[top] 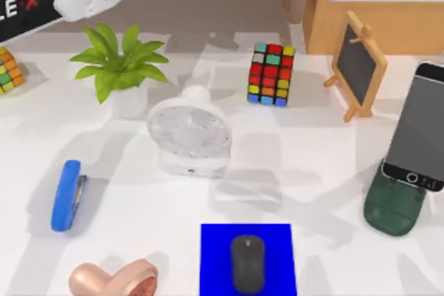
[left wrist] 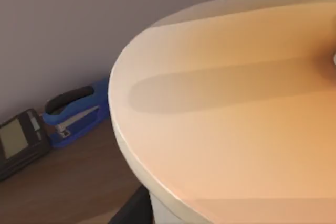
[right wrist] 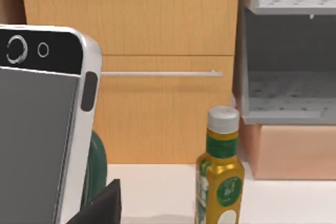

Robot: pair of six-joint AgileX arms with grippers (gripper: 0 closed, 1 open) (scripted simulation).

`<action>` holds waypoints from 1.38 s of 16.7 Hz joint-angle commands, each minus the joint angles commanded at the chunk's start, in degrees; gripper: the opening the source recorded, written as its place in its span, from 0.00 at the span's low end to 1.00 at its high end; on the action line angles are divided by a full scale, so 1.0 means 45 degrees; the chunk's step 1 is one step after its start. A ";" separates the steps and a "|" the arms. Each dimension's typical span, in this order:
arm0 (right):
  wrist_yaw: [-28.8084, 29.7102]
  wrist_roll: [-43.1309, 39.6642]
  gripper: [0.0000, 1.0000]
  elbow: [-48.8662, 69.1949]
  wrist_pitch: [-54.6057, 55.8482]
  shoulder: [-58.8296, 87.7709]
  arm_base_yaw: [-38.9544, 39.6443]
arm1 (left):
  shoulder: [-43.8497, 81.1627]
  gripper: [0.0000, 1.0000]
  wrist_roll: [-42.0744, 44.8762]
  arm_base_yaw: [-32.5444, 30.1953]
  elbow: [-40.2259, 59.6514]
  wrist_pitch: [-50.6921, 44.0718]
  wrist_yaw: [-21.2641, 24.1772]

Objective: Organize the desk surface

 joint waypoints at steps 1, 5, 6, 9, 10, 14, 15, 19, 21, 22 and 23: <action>0.0000 0.0000 1.00 0.0000 0.0000 0.0000 0.0000 | 0.0102 0.00 -0.0285 0.0221 0.0082 0.0114 -0.0180; 0.0000 0.0000 1.00 0.0000 0.0000 0.0000 0.0000 | 0.0873 0.00 -0.1479 0.1019 0.0502 0.0751 -0.1009; 0.0000 0.0000 1.00 0.0000 0.0000 0.0000 0.0000 | 0.1083 0.00 -0.1730 0.1151 0.0689 0.0922 -0.1183; 0.0000 0.0000 1.00 0.0000 0.0000 0.0000 0.0000 | 0.1555 0.00 -0.2256 0.1350 0.1116 0.1266 -0.1528; 0.0000 0.0000 1.00 0.0000 0.0000 0.0000 0.0000 | 0.1566 0.00 -0.2267 0.1353 0.1126 0.1273 -0.1536; 0.0000 0.0000 1.00 0.0000 0.0000 0.0000 0.0000 | 0.1566 0.08 -0.2267 0.1353 0.1126 0.1273 -0.1536; 0.0000 0.0000 1.00 0.0000 0.0000 0.0000 0.0000 | 0.1566 0.15 -0.2267 0.1353 0.1126 0.1273 -0.1536; 0.0000 0.0000 1.00 0.0000 0.0000 0.0000 0.0000 | 0.1566 0.45 -0.2267 0.1353 0.1126 0.1273 -0.1536; 0.0000 0.0000 1.00 0.0000 0.0000 0.0000 0.0000 | 0.1566 0.60 -0.2267 0.1353 0.1126 0.1273 -0.1536; 0.0000 0.0000 1.00 0.0000 0.0000 0.0000 0.0000 | 0.1566 0.68 -0.2267 0.1353 0.1126 0.1273 -0.1536; 0.0000 0.0000 1.00 0.0000 0.0000 0.0000 0.0000 | 0.1566 0.75 -0.2267 0.1353 0.1126 0.1273 -0.1536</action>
